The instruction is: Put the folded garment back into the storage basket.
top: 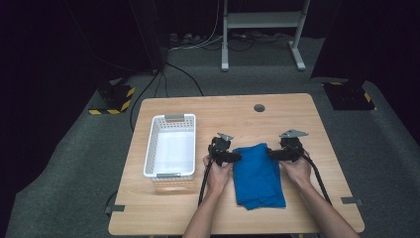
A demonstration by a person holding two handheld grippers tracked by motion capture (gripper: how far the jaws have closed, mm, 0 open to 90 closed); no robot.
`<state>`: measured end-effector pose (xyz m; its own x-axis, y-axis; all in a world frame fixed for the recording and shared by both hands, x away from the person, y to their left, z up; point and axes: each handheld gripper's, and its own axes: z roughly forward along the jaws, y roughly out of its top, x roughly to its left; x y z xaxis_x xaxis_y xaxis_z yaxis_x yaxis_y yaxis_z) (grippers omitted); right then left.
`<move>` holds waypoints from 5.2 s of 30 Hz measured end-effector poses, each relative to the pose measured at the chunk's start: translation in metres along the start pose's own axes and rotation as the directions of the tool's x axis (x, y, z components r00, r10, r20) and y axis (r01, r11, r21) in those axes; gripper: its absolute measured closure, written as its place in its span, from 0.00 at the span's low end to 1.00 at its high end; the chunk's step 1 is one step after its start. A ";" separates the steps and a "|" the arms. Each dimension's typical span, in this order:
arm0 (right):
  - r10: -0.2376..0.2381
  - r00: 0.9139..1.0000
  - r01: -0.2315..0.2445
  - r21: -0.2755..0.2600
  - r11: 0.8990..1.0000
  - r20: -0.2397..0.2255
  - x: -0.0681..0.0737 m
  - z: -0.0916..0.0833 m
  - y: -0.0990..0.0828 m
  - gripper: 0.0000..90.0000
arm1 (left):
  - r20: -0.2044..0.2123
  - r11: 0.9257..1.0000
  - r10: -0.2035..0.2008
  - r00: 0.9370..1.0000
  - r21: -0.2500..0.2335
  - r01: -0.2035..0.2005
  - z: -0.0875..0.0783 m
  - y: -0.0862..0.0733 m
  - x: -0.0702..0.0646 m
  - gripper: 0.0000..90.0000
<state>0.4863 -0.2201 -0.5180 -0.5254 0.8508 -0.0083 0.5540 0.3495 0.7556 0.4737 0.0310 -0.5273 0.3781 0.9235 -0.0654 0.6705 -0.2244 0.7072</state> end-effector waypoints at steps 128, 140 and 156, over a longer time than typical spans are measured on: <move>-0.089 0.985 0.091 0.012 0.996 -0.146 0.027 -0.028 -0.051 0.20 | 0.075 0.992 0.122 0.990 0.010 -0.123 -0.030 -0.042 -0.017 0.20; -0.112 0.974 0.117 0.014 0.993 -0.198 0.030 -0.035 -0.055 0.20 | 0.117 0.992 0.124 0.985 0.000 -0.125 -0.038 -0.050 -0.021 0.22; -0.130 0.977 0.136 0.019 0.991 -0.170 0.037 -0.030 -0.052 0.20 | 0.063 0.993 0.116 0.991 -0.004 -0.117 -0.034 -0.048 -0.016 0.20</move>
<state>0.4191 -0.2187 -0.5378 -0.6954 0.7186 0.0048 0.4899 0.4692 0.7347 0.4138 0.0375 -0.5366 0.4933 0.8694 -0.0271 0.6196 -0.3294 0.7125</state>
